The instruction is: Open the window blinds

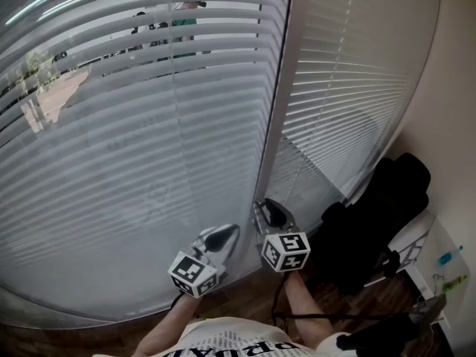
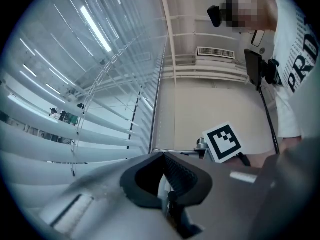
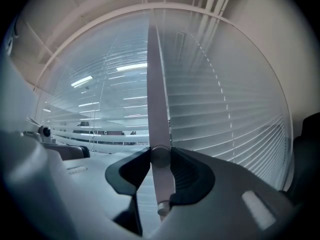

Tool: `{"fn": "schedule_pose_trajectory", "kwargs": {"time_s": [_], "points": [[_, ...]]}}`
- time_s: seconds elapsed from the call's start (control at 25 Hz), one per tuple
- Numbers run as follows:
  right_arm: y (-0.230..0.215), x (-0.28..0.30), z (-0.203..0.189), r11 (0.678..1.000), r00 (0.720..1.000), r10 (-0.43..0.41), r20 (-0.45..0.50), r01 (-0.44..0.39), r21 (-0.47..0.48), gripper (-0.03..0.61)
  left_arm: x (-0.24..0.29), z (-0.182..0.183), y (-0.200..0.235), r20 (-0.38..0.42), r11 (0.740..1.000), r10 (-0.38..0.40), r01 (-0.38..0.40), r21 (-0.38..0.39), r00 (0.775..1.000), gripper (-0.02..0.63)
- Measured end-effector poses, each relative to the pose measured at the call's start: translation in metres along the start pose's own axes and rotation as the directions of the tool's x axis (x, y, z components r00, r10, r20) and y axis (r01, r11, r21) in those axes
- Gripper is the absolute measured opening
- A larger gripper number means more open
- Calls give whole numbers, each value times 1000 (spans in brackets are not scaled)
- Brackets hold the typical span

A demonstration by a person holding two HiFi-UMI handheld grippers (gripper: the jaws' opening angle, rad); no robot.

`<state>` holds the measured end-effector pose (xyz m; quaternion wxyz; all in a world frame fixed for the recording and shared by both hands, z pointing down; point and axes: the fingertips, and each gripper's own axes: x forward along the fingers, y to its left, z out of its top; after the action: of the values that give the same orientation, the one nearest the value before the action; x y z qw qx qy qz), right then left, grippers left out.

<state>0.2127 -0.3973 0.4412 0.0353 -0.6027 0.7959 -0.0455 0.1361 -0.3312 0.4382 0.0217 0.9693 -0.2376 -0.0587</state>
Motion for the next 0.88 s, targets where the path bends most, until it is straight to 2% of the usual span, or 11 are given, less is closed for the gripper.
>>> {"fn": "schedule_pose_trajectory", "kwargs": {"time_s": [0.16, 0.28, 0.56, 0.76, 0.88], "points": [[-1, 0, -1, 994, 1000, 10, 11, -11, 112, 133, -2, 1, 1, 3, 1000, 2, -2, -4, 1000, -8], [-2, 0, -1, 991, 1000, 5, 13, -7, 133, 133, -3, 2, 2, 6, 1000, 1, -1, -4, 1000, -8], [-2, 0, -2, 968, 1000, 7, 24, -13, 250, 133, -3, 2, 1, 7, 1000, -4, 4, -7, 1000, -8], [-2, 0, -2, 978, 1000, -8, 30, 1, 210, 133, -5, 2, 2, 11, 1000, -3, 3, -10, 1000, -8], [-2, -1, -1, 996, 1000, -18, 7, 17, 84, 135, -6, 3, 4, 10, 1000, 0, 0, -9, 1000, -8]]}}
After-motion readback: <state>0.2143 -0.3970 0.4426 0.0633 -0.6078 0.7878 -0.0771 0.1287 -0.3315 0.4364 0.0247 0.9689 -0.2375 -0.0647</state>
